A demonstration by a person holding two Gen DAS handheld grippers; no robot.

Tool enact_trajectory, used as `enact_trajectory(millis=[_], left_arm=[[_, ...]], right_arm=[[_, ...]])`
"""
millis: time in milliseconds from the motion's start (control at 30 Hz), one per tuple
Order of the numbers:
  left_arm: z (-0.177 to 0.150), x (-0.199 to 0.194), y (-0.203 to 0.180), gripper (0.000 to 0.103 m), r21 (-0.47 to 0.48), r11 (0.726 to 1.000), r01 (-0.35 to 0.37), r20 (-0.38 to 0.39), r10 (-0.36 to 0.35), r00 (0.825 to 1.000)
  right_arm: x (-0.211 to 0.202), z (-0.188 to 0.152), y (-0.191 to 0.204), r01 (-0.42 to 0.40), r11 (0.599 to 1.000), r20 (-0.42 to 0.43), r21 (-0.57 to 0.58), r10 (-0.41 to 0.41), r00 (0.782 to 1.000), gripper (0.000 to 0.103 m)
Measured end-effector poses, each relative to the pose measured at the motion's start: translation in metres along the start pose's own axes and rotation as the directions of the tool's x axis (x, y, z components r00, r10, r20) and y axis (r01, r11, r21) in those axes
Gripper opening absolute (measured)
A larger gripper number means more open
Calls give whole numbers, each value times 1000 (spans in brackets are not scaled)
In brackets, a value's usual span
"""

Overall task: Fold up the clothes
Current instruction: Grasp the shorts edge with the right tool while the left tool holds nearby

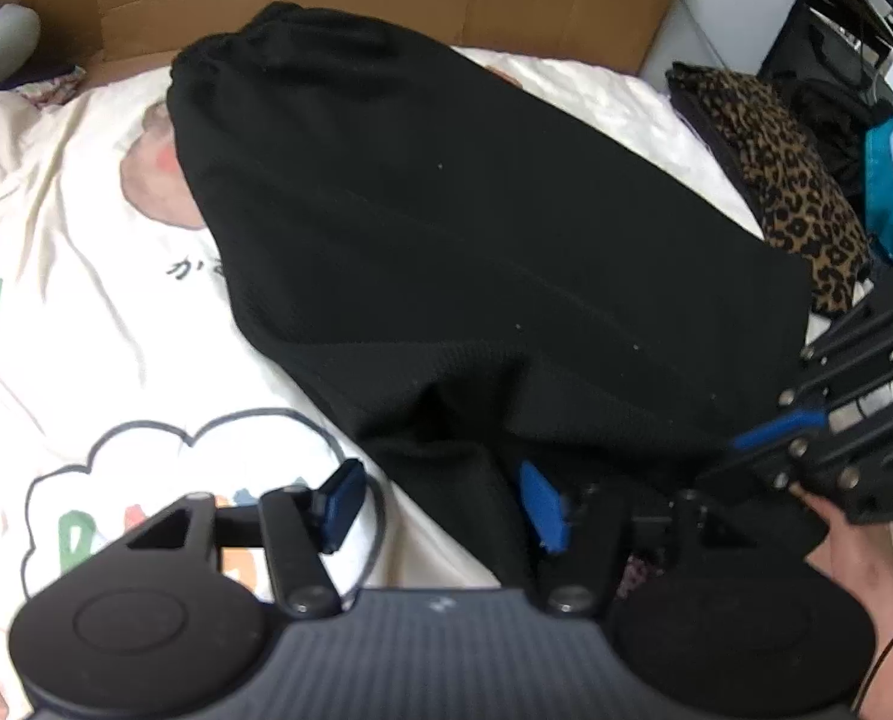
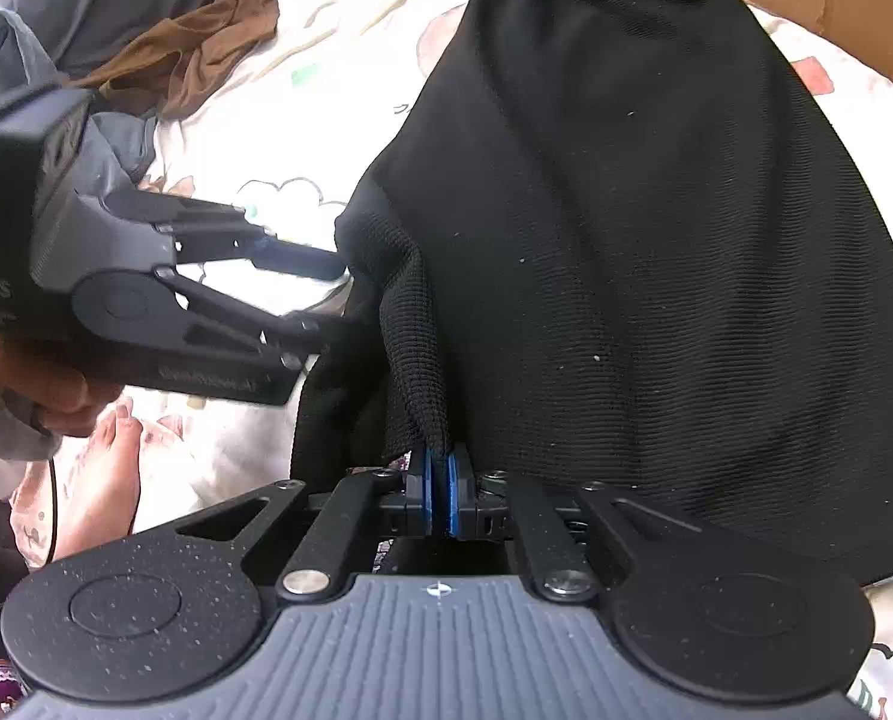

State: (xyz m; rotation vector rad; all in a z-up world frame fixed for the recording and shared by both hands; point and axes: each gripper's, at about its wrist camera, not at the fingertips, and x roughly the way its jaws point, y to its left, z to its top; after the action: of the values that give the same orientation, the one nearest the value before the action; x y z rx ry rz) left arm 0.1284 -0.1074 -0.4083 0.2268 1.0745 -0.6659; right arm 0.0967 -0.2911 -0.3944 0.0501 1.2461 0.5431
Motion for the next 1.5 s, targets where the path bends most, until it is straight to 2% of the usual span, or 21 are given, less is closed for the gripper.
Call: enact_trajectory(millis=[100,233,333,400,667,800,1100,1167,1333,1500], left_arm=[[1,9,-1,70,8,1000,-14,1,14,1000],[2,15,-1,70,16,999,-36,8,36,999],[2,13,4,68,-2,999,-54,11,54,998],[-1,10,9,64,-24,996,-83,6,83,997],[-18,-10,29,61,-95,984,-152,-3,152,988],[-20,-15,34,59,-119,980,-160,5,162,987],[-19,-1,40,59,-29,990,-137,38,138,990],[-10,8,38,58,-21,991,-135,51,136,989],[-14,0,37,41,-27,990,-137,63,138,988],[-21,-6,38,38,-18,989,-148,73,149,986]], right_arm=[[-2,2,-4,5,1000,8,15,-5,1000,4],[1,1,-1,0,1000,6,11,0,1000,4],[1,0,-2,-5,1000,3,12,5,1000,4],[-1,-1,-3,-8,1000,3,15,8,1000,4],[2,-3,-1,-21,1000,-2,8,21,1000,4],[2,-4,-2,-26,1000,-4,8,26,1000,4],[1,-5,1,-65,998,-5,5,65,998,6],[1,-6,3,-87,996,-3,5,87,996,6],[-4,-9,7,-159,987,2,1,159,987,25],[-13,-13,4,-186,982,0,16,186,983,25]])
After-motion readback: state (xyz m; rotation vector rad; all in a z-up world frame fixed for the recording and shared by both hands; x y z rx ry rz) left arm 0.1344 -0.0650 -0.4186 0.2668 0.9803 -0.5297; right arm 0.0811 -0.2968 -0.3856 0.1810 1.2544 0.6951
